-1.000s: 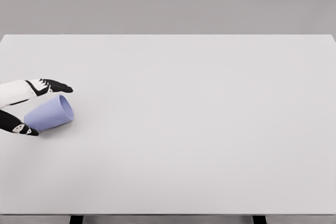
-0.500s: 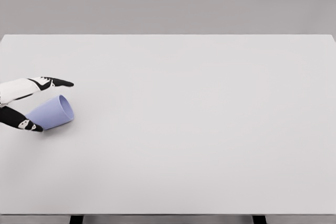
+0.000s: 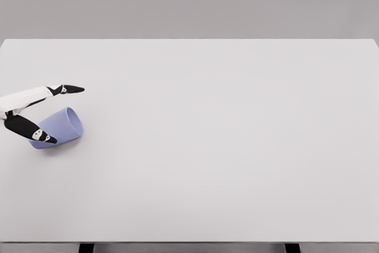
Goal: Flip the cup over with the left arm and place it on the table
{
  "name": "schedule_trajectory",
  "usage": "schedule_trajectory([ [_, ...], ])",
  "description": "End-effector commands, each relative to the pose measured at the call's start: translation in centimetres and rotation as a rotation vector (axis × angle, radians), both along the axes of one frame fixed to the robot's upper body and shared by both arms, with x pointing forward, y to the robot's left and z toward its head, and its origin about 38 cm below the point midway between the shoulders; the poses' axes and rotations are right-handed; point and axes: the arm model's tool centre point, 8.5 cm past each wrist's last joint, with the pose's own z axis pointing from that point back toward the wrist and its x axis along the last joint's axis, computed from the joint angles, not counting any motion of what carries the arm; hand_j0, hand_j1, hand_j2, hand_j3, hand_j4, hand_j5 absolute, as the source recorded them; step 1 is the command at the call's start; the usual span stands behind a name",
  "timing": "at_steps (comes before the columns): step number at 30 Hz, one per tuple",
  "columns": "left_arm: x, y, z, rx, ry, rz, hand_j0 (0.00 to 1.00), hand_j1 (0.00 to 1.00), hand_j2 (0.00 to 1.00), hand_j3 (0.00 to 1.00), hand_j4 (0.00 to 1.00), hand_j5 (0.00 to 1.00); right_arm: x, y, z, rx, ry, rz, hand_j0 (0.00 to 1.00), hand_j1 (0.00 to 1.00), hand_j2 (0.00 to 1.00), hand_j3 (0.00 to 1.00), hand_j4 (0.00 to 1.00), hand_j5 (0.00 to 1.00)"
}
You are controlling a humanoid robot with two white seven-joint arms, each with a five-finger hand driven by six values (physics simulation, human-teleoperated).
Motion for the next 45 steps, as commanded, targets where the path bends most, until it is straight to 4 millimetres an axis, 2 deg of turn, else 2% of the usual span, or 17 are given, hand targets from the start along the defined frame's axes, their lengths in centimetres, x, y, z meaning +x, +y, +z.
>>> schedule_trajectory([
  [1, 0.0, -0.2, -0.2, 0.0, 0.025, 0.019, 1.0, 1.0, 1.0, 1.0, 1.0, 1.0, 0.0, 0.0, 0.0, 0.0, 0.0, -0.001, 1.0, 1.0, 1.0, 1.0, 1.0, 1.0],
  [12, 0.4, -0.3, -1.6, 0.012, 0.111, 0.122, 1.0, 1.0, 1.0, 1.0, 1.0, 1.0, 0.0, 0.0, 0.0, 0.0, 0.0, -0.001, 1.0, 1.0, 1.0, 1.0, 1.0, 1.0],
  [24, 0.7, 0.0, -1.7, 0.035, 0.123, 0.154, 1.0, 1.0, 1.0, 1.0, 1.0, 1.0, 0.0, 0.0, 0.0, 0.0, 0.0, -0.001, 1.0, 1.0, 1.0, 1.0, 1.0, 1.0],
  [45, 1.0, 0.5, -3.2, 0.053, 0.183, 0.254, 1.0, 1.0, 1.0, 1.0, 1.0, 1.0, 0.0, 0.0, 0.0, 0.0, 0.0, -0.001, 1.0, 1.0, 1.0, 1.0, 1.0, 1.0],
])
